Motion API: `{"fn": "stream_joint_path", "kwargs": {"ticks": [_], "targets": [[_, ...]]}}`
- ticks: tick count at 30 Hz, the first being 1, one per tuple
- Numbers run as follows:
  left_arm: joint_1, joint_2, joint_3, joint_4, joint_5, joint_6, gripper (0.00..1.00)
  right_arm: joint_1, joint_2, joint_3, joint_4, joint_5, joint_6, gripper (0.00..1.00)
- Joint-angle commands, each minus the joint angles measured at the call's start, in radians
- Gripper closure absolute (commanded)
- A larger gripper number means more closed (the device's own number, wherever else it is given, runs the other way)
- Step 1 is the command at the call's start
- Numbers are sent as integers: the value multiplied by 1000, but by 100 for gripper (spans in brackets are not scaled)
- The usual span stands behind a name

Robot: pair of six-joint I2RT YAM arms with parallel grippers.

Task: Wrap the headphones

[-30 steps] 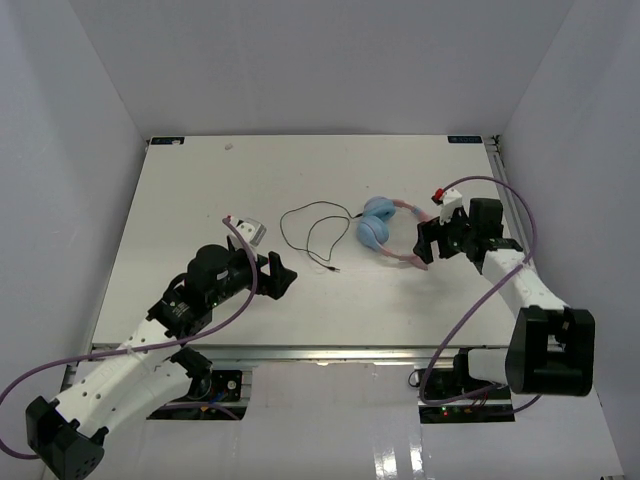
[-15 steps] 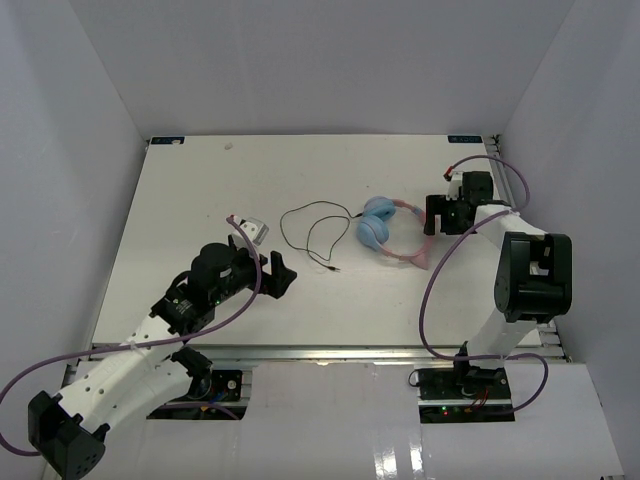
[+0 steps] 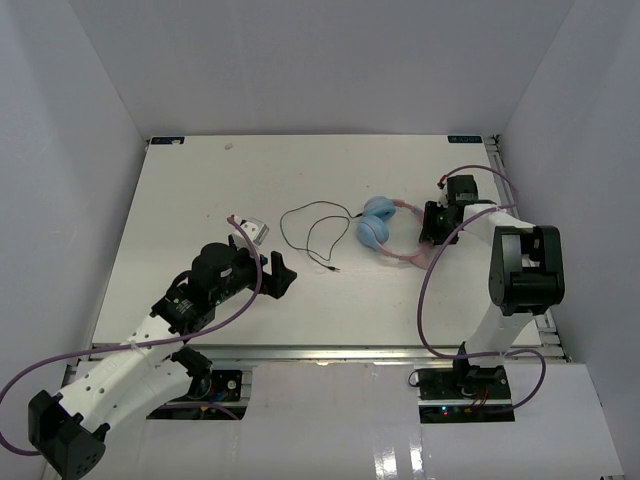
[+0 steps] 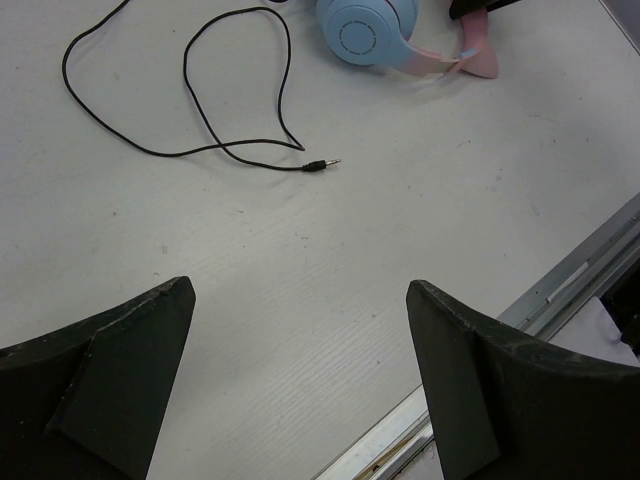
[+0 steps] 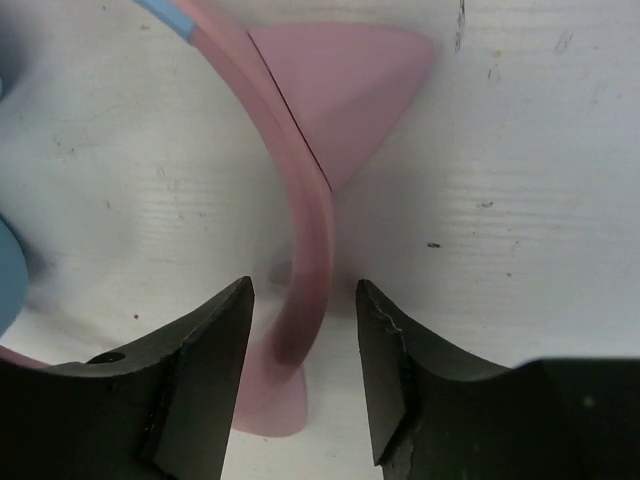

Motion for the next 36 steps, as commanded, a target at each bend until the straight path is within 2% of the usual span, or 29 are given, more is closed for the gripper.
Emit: {"fn": "stream_joint_path", "kwargs": {"ticks": [1,5,10,12,14,17,19,21,25,29,36], "targets": [[2,-1,8,10,12,10,2,44,73,58,-23,34,53,53],[2,-2,4,24,37,14,2,44,73,39,-9,38,59,79],[2,-1,-26,100,26,16,2,38,9,3,44,-26,-5,91],[2,-9,-54,178,-27,15,2,36,-77,-24,86,-96,-134,92],[2,-7,-73,243,-31,34,2,36,-206,-92,164,-255,-229,92],[2,39,-53,306,63,76,2,36,-432,-144,224,-396,-280,92],[-1,81,-37,349,172,119,2,33,-492,-92,167,-520,-301,92],[-7,93,-51,404,277,206,2,32,-555,-43,137,-574,-313,92],[-19,81,-98,519,377,302,2,29,-691,21,142,-652,-283,92],[-59,81,-100,585,328,352,2,29,-740,92,151,-705,-208,92],[-73,101,-123,574,212,439,2,29,-733,227,147,-747,-106,92]]}}
